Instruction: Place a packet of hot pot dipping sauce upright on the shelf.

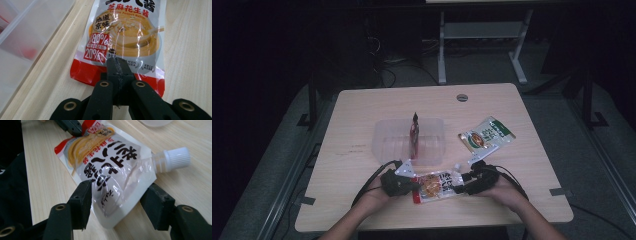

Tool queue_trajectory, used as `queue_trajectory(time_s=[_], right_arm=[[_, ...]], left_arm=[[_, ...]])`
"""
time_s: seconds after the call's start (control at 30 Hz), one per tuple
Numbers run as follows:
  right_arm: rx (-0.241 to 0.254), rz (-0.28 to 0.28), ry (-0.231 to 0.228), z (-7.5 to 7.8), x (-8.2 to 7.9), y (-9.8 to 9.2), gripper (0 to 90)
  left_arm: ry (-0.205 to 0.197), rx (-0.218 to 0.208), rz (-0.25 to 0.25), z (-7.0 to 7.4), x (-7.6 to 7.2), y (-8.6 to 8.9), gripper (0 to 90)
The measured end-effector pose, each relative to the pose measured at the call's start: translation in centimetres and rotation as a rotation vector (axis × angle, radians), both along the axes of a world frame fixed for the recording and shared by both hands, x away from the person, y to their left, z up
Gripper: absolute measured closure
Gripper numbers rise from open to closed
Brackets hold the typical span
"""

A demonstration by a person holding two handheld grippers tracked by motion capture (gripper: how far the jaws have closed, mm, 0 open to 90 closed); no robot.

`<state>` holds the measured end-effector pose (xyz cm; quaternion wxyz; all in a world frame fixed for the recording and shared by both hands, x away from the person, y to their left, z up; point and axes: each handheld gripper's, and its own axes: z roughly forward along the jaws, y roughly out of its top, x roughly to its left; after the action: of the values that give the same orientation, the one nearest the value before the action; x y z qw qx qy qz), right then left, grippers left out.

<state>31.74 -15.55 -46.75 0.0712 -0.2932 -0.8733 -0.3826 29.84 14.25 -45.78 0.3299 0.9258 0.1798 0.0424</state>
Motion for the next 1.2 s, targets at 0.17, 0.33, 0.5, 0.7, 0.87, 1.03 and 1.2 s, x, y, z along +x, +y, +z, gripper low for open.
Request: queue_trajectory(time_s=[0.17,0.33,0.5,0.7,0.87,1.03,1.2], right_arm=[[0.040,0.002,0.029,-0.3,0.4,0.5,53.7],[0.058,0.010,0.053,-0.5,0.6,0.6,66.9],[0.108,0.055,0.048,-0.3,0.5,0.5,83.2],[0.127,0.083,0.010,0.2,0.1,0.6,89.1],[0.159,0.093,-0.011,0.6,0.0,0.5,89.4],[0.228,0.101,-0.033,1.6,-0.4,0.8,89.6],[0.270,0.108,-0.050,2.4,-0.9,1.0,89.7]], left_arm=[[0.004,-0.004,0.001,-0.1,0.1,0.1,90.0],[0.006,-0.004,0.002,0.0,0.1,0.1,89.9],[0.006,-0.003,-0.001,0.0,0.1,0.1,90.0],[0.005,-0.003,-0.004,0.0,0.1,0.2,90.0],[-0.006,0.003,-0.012,0.0,0.0,0.2,89.9],[-0.003,-0.004,-0.014,0.1,0.1,0.3,89.9],[-0.001,-0.019,-0.014,0.4,0.0,0.4,89.9]])
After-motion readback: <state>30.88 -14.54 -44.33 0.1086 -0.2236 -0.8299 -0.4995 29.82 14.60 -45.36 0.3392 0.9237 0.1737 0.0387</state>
